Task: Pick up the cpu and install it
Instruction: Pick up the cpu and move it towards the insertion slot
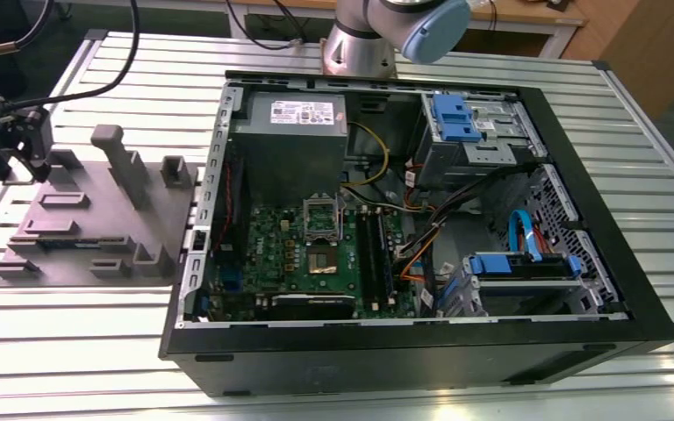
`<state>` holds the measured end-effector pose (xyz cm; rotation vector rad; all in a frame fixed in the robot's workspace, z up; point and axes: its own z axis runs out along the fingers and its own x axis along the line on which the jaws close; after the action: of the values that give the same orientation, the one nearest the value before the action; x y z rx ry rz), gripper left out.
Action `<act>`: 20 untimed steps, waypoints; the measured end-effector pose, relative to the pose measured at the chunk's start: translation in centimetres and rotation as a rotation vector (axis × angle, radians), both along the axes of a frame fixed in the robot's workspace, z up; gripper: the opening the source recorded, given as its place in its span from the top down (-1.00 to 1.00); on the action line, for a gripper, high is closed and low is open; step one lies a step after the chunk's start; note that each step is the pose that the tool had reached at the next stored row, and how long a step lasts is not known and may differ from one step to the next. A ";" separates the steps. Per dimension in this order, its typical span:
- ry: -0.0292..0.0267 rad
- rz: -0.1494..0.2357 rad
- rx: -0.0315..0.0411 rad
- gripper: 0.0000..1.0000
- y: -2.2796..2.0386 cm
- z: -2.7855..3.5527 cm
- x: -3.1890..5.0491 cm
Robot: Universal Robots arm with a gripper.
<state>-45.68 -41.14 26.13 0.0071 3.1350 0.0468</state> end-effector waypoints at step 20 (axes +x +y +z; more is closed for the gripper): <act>-0.0007 0.000 0.0000 0.06 0.02 0.61 -0.03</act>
<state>-45.71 -41.12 26.74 0.0071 3.1343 0.0468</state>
